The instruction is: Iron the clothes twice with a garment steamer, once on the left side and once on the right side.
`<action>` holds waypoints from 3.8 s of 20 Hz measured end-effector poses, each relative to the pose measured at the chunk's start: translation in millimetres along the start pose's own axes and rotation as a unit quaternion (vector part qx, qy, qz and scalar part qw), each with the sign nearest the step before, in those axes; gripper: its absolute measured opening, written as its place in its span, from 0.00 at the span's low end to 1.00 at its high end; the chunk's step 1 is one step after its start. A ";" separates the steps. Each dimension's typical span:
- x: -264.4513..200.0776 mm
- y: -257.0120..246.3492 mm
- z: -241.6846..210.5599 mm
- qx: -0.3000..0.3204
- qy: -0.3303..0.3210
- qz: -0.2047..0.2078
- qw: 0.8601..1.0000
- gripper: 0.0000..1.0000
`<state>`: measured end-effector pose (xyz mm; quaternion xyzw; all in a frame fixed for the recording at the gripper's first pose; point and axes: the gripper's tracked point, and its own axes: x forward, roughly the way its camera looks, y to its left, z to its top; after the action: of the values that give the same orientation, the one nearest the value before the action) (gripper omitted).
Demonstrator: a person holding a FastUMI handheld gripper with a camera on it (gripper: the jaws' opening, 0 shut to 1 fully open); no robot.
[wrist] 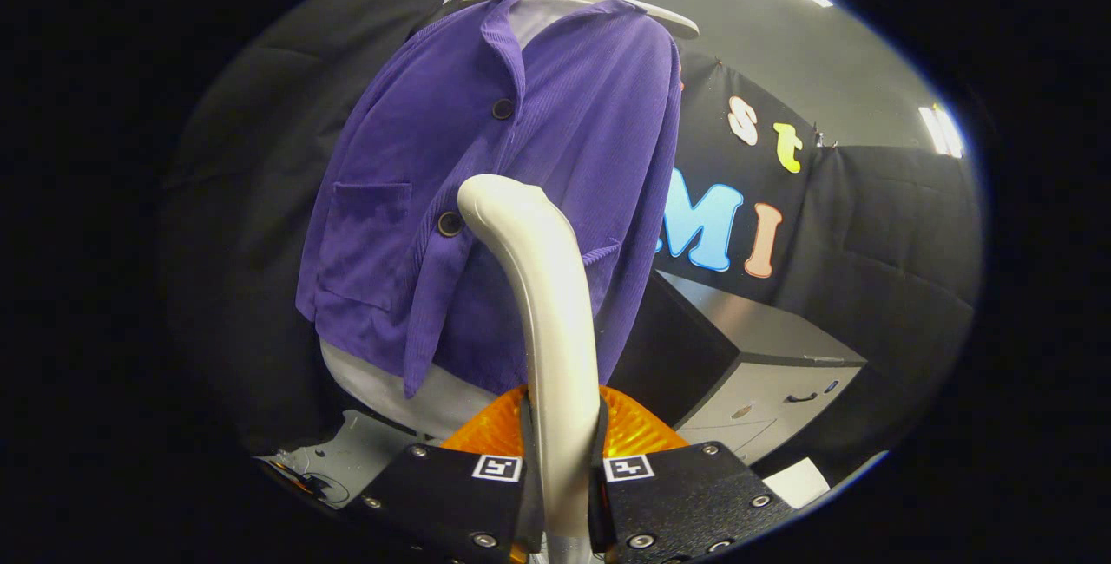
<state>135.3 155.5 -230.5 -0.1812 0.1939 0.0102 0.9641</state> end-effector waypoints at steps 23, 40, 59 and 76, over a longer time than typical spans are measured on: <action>-103.1 34.9 70.0 0.009 -0.079 0.112 0.990 0.20; -75.7 69.6 250.7 0.016 -0.230 0.063 0.971 0.20; -1.0 87.8 284.1 0.006 -0.219 0.005 0.976 0.20; 10.4 121.3 129.6 -0.076 -0.115 0.059 0.989 0.20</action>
<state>181.9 314.0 -165.0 -0.2402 0.0909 0.1029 0.9610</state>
